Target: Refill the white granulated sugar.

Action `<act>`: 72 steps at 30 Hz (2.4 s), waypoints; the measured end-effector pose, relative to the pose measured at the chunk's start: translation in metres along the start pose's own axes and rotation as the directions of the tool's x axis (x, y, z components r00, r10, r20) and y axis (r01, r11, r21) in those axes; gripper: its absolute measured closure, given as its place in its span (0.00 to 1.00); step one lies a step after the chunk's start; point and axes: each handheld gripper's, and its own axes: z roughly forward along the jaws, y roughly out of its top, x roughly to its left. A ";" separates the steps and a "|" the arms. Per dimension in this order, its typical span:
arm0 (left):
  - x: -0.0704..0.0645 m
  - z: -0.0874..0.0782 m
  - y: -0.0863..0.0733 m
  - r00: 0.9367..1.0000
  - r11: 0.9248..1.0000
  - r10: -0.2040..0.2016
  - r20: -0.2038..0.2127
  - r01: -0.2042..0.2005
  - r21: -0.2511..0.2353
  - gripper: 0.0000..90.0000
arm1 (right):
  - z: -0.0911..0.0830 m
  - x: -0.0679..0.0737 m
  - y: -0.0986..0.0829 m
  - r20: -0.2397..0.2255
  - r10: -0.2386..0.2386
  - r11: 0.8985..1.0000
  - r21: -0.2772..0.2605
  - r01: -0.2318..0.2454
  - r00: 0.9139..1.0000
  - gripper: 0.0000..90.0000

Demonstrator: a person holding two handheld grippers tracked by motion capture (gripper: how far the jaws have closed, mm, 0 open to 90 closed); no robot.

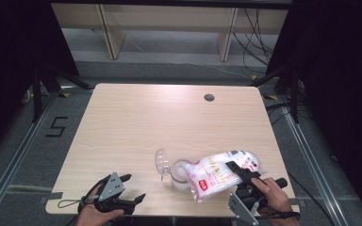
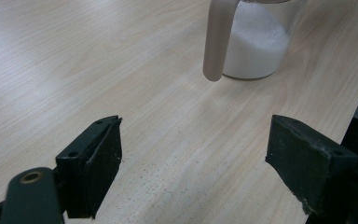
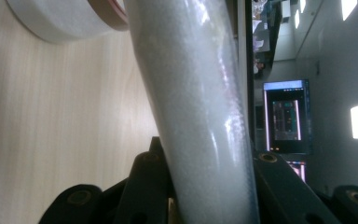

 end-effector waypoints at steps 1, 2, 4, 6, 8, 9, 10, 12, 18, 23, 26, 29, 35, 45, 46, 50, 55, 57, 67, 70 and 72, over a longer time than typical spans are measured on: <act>0.000 0.000 0.000 1.000 1.000 -0.001 0.001 0.001 0.002 0.20 | 0.001 -0.001 -0.001 -0.004 -0.012 1.000 -0.009 0.012 1.000 0.84; -0.001 0.000 0.000 1.000 1.000 -0.004 0.002 0.004 0.001 0.20 | 0.002 -0.002 -0.002 -0.006 -0.024 1.000 -0.019 0.024 1.000 0.84; 0.000 0.000 0.000 1.000 1.000 0.000 0.001 0.000 0.001 0.20 | 0.004 -0.002 -0.004 -0.014 -0.004 1.000 -0.026 0.003 1.000 0.84; 0.000 0.000 0.000 1.000 1.000 -0.001 0.001 0.001 0.000 0.20 | 0.005 0.001 -0.006 -0.046 0.049 0.998 -0.034 -0.050 0.998 0.85; 0.000 0.000 0.000 1.000 1.000 -0.003 0.001 0.003 0.001 0.20 | 0.006 0.003 -0.008 -0.039 0.103 0.994 -0.042 -0.104 0.994 0.85; 0.001 -0.001 0.001 1.000 1.000 0.005 -0.004 -0.005 0.006 0.20 | 0.008 0.004 -0.009 -0.055 0.132 0.990 -0.039 -0.134 0.990 0.85; 0.000 0.000 0.001 1.000 1.000 -0.014 -0.001 0.014 -0.002 0.20 | 0.009 0.000 -0.008 -0.056 0.081 0.995 -0.048 -0.084 0.995 0.85; 0.003 -0.001 0.001 1.000 1.000 0.004 -0.008 -0.004 0.000 0.20 | 0.012 0.000 -0.010 -0.046 0.119 0.991 -0.060 -0.121 0.992 0.85; 0.003 -0.002 0.001 1.000 1.000 -0.009 -0.002 0.009 -0.001 0.20 | 0.023 -0.002 -0.015 -0.057 0.240 0.965 -0.091 -0.244 0.969 0.86; 0.002 -0.001 0.001 1.000 1.000 -0.005 -0.012 0.005 0.001 0.20 | 0.034 -0.005 -0.020 -0.091 0.343 0.930 -0.108 -0.351 0.935 0.86; 0.002 -0.001 0.001 1.000 1.000 -0.009 -0.008 0.009 -0.002 0.20 | 0.042 -0.006 -0.025 -0.100 0.407 0.900 -0.129 -0.417 0.908 0.87; 0.002 -0.001 0.001 1.000 1.000 -0.005 -0.011 0.005 0.000 0.20 | 0.052 -0.007 -0.031 -0.125 0.477 0.859 -0.143 -0.491 0.870 0.87; -0.001 0.000 0.001 1.000 1.000 -0.021 -0.007 0.021 -0.009 0.20 | 0.070 -0.005 -0.041 -0.167 0.584 0.782 -0.147 -0.606 0.794 0.89; 0.001 -0.001 0.001 1.000 1.000 -0.007 -0.008 0.007 0.005 0.20 | 0.097 -0.002 -0.049 -0.199 0.692 0.678 -0.152 -0.720 0.694 0.90; 0.001 -0.001 0.001 1.000 1.000 -0.007 -0.008 0.007 0.005 0.20 | 0.100 -0.001 -0.051 -0.207 0.706 0.657 -0.164 -0.736 0.677 0.90; 0.001 -0.001 0.001 1.000 1.000 -0.006 -0.008 0.006 0.005 0.20 | 0.110 0.003 -0.055 -0.224 0.736 0.620 -0.155 -0.769 0.638 0.90; 0.001 -0.001 0.000 1.000 1.000 -0.007 -0.006 0.007 0.001 0.20 | 0.117 0.008 -0.062 -0.233 0.765 0.581 -0.154 -0.799 0.601 0.90; 0.000 -0.002 0.000 1.000 1.000 -0.008 -0.006 0.008 -0.001 0.20 | 0.116 0.009 -0.065 -0.241 0.789 0.547 -0.143 -0.825 0.565 0.90; 0.001 -0.002 0.001 1.000 1.000 -0.006 -0.009 0.006 -0.003 0.20 | 0.111 0.009 -0.069 -0.219 0.820 0.526 -0.079 -0.847 0.529 0.89; 0.001 -0.002 0.000 1.000 1.000 -0.009 -0.009 0.009 -0.007 0.20 | 0.109 0.009 -0.071 -0.213 0.828 0.517 -0.068 -0.853 0.518 0.88; 0.001 -0.002 0.000 1.000 1.000 -0.008 -0.008 0.008 -0.005 0.20 | 0.107 0.008 -0.073 -0.218 0.834 0.508 -0.055 -0.859 0.507 0.88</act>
